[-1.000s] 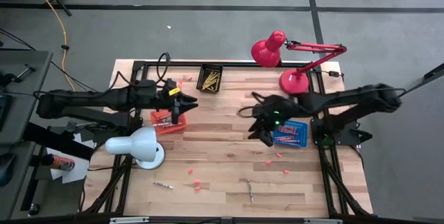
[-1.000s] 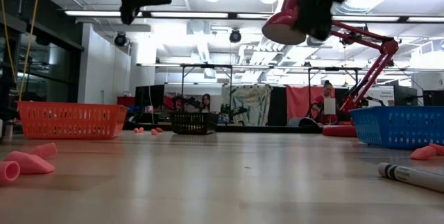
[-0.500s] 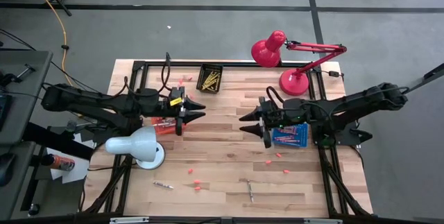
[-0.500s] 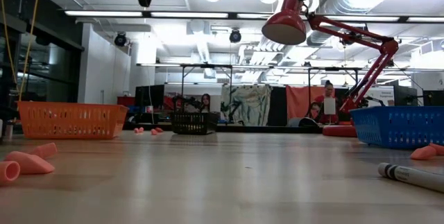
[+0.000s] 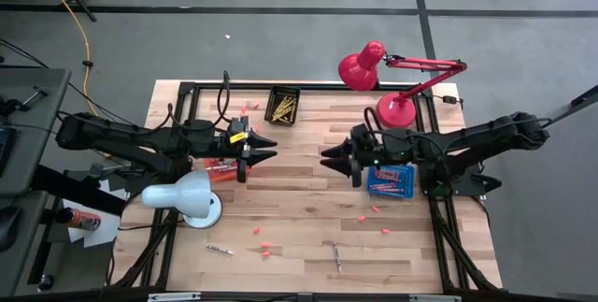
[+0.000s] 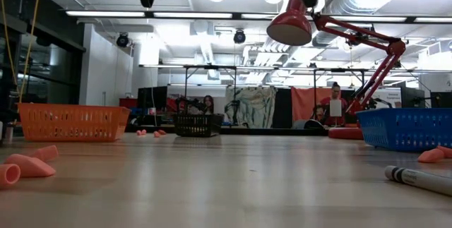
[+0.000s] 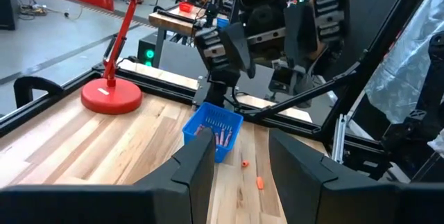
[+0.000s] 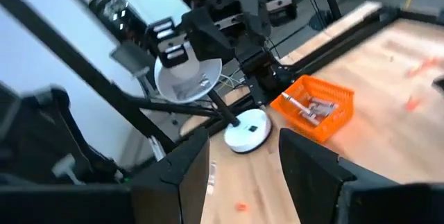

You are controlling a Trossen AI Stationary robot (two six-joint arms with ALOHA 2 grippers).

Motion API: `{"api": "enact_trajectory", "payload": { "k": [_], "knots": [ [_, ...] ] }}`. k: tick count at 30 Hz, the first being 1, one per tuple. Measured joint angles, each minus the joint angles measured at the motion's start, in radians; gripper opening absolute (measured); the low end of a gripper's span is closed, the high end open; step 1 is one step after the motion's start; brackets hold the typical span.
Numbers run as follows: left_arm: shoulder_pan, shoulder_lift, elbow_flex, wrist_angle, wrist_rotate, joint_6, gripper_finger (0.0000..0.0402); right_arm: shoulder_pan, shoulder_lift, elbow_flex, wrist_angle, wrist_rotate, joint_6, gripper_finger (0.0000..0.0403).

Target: Sort crayons

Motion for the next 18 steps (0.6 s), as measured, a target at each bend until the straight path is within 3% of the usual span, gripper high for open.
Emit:
{"api": "enact_trajectory", "payload": {
  "k": [9,18],
  "knots": [
    [0.002,0.0,0.0,-0.002,0.001,0.0,0.0124,0.078,0.042,0.001,0.068,0.124,0.261,0.0167],
    [0.002,0.0,0.0,-0.021,0.001,0.0,0.0124,0.242,0.244,0.051,0.308,0.149,0.375,0.0167]
  ]
}}
